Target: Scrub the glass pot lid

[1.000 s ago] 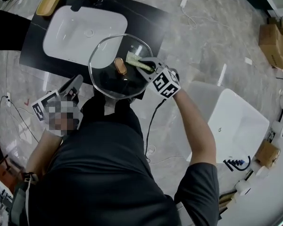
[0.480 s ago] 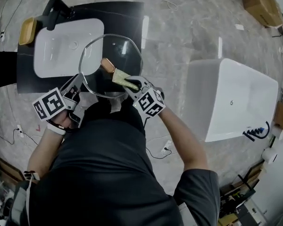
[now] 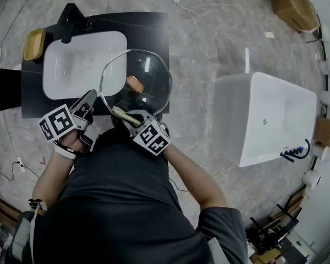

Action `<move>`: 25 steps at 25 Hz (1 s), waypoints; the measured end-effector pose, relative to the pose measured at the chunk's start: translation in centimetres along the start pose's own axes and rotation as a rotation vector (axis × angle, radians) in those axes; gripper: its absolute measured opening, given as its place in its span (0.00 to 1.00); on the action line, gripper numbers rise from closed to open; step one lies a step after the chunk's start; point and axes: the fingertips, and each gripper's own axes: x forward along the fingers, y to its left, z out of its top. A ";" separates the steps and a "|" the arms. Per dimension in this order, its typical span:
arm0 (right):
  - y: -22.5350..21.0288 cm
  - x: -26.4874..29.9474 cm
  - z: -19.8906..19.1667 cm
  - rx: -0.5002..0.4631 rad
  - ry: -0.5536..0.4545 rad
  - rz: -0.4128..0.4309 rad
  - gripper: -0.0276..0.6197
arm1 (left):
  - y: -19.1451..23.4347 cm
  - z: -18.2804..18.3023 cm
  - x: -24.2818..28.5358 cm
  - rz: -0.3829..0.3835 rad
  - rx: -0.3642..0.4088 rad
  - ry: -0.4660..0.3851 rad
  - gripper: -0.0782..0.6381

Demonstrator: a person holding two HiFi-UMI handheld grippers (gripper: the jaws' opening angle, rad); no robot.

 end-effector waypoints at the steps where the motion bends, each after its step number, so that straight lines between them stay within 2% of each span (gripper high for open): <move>1: -0.1 0.0 1.5 0.027 -0.020 0.005 0.13 | 0.6 0.5 -0.6 -0.007 -0.022 -0.009 0.21; 5: -2.9 -1.9 9.4 0.076 -0.147 -0.025 0.13 | 3.3 2.5 -3.4 -0.014 -0.098 -0.087 0.21; 8: -7.3 -4.1 15.5 0.146 -0.239 -0.116 0.13 | 4.7 4.0 -5.5 -0.007 -0.144 -0.158 0.21; 11: -12.6 -3.5 18.6 0.141 -0.201 -0.198 0.13 | 5.9 5.0 -7.6 0.002 -0.191 -0.239 0.21; 13: -14.9 -2.0 19.6 0.142 -0.168 -0.215 0.13 | 6.7 5.2 -9.1 0.010 -0.220 -0.284 0.21; 15: -15.9 -0.9 20.4 0.176 -0.176 -0.205 0.13 | 7.7 5.1 -10.5 0.025 -0.249 -0.322 0.21; 18: -15.4 -0.7 22.1 0.262 -0.250 -0.171 0.13 | 9.5 4.6 -13.0 0.062 -0.305 -0.375 0.21; 22: -13.3 -3.1 24.4 0.436 -0.418 -0.112 0.13 | 10.6 4.3 -15.4 0.094 -0.348 -0.424 0.21; 25: -11.0 -6.7 26.7 0.536 -0.567 -0.016 0.13 | 8.4 5.6 -15.9 0.055 -0.338 -0.447 0.21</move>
